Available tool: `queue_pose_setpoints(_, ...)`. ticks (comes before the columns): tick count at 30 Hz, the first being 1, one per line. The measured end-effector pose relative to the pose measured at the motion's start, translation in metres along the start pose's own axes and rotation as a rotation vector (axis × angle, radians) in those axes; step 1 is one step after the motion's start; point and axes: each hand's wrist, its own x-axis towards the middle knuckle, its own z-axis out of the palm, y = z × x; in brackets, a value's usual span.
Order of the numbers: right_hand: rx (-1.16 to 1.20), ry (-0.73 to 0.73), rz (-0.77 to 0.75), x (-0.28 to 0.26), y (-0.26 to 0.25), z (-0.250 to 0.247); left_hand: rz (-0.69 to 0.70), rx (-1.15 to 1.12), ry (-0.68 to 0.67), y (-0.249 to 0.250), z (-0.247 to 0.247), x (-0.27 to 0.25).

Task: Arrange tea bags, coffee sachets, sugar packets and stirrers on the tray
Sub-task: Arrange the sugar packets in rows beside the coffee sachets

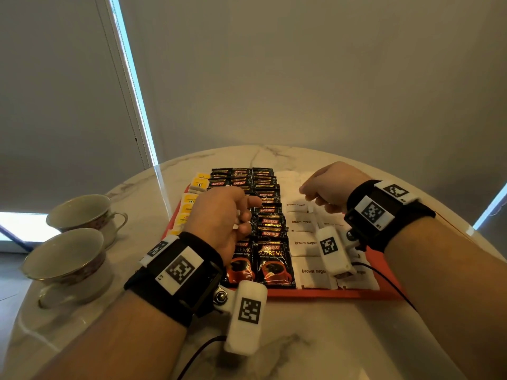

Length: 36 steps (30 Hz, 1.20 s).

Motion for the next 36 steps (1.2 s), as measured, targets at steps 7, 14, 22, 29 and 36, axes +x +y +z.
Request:
queue_pose_setpoints(7,-0.082,-0.118,0.033,-0.008,-0.002,0.008,-0.017,-0.024,-0.003,-0.002,0.001,0.001)
queue_pose_setpoints(14,-0.061,-0.156,0.063,-0.013,-0.004,0.007,-0.002,-0.12,-0.013,-0.006,0.002,0.002)
queue_pose_setpoints(22,0.464,-0.263,-0.268,-0.053,-0.005,0.009,0.095,0.042,-0.119,-0.011,-0.005,0.009)
queue_pose_setpoints(29,0.619,-0.199,-0.249,-0.062,0.009,0.027,0.205,0.092,-0.12,-0.013,-0.004,0.007)
queue_pose_setpoints(36,0.812,-0.221,-0.191,-0.064,0.009,0.025,0.46,0.263,-0.173,-0.009,-0.004,0.0)
